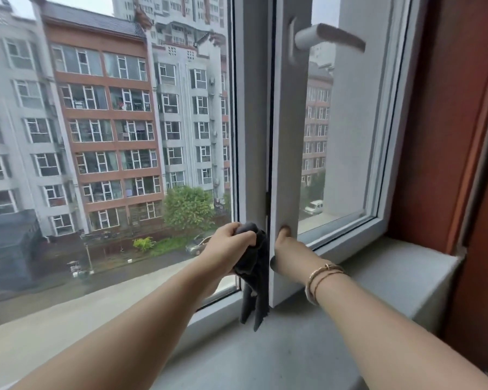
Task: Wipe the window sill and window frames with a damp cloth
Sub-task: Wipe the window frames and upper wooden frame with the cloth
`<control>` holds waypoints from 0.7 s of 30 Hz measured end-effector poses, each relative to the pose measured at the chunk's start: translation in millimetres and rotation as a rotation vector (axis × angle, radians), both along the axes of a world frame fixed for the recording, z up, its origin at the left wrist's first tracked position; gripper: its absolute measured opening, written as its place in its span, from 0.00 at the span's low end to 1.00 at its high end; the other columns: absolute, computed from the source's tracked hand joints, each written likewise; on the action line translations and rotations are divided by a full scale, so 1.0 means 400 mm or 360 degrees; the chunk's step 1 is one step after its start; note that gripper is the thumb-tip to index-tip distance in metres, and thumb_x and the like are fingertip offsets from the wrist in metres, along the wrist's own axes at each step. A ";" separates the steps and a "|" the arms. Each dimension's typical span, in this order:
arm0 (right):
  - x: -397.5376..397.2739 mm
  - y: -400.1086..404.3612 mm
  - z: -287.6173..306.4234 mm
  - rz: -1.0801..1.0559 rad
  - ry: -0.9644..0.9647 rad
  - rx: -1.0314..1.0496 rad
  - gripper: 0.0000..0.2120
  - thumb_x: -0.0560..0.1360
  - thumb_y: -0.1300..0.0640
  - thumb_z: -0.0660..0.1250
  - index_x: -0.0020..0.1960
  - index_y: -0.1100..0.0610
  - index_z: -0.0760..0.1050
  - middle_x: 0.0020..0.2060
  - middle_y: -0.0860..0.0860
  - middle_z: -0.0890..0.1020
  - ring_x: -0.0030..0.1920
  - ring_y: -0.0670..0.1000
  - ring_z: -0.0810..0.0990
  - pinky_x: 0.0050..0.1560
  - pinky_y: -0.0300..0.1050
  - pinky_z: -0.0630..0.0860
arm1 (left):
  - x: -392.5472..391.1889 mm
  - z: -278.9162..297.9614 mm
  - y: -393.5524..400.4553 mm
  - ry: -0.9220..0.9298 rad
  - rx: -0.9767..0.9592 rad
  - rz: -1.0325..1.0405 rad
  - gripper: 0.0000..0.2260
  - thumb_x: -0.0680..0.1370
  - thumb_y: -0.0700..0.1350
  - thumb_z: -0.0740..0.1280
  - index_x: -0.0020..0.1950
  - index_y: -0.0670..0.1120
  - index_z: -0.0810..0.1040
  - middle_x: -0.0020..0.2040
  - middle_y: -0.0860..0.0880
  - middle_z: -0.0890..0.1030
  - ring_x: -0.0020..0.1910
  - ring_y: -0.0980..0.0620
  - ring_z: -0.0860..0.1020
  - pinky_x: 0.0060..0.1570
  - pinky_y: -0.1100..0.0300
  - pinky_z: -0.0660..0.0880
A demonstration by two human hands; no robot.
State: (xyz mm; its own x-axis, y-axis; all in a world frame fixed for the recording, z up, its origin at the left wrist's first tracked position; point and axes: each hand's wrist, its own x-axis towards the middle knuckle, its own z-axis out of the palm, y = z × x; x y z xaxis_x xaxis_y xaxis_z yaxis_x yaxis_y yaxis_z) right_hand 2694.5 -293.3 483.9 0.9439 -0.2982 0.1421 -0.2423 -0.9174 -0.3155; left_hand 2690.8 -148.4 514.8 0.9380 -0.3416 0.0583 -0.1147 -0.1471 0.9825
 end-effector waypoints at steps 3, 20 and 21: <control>0.006 -0.020 0.010 -0.0028 -0.0012 0.0164 0.18 0.77 0.62 0.53 0.66 0.63 0.56 0.57 0.61 0.77 0.58 0.61 0.77 0.57 0.52 0.73 | -0.002 0.014 -0.005 0.0004 0.0006 -0.0003 0.16 0.65 0.44 0.65 0.52 0.43 0.77 0.49 0.39 0.80 0.53 0.40 0.80 0.54 0.44 0.77; -0.134 -0.103 0.295 0.0435 -0.0711 0.0213 0.06 0.77 0.59 0.56 0.44 0.56 0.70 0.38 0.50 0.76 0.38 0.51 0.75 0.34 0.44 0.70 | -0.044 0.216 -0.069 -0.0057 0.0040 0.0116 0.09 0.74 0.39 0.63 0.52 0.44 0.77 0.45 0.43 0.79 0.44 0.46 0.78 0.46 0.52 0.78; -0.137 -0.113 0.339 0.0469 -0.0719 0.0195 0.06 0.77 0.59 0.56 0.43 0.56 0.70 0.39 0.50 0.76 0.38 0.52 0.75 0.35 0.45 0.70 | -0.051 0.253 -0.078 -0.0051 0.0035 0.0127 0.09 0.74 0.39 0.63 0.53 0.43 0.77 0.46 0.42 0.79 0.43 0.45 0.78 0.45 0.53 0.78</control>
State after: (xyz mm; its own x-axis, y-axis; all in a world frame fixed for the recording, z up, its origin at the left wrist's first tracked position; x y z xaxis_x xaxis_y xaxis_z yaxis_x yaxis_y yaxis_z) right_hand 2639.7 -338.7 619.5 0.8431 -0.0702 0.5331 0.2037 -0.8759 -0.4374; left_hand 2670.5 -179.5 616.1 0.9601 -0.2674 0.0824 -0.1333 -0.1782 0.9749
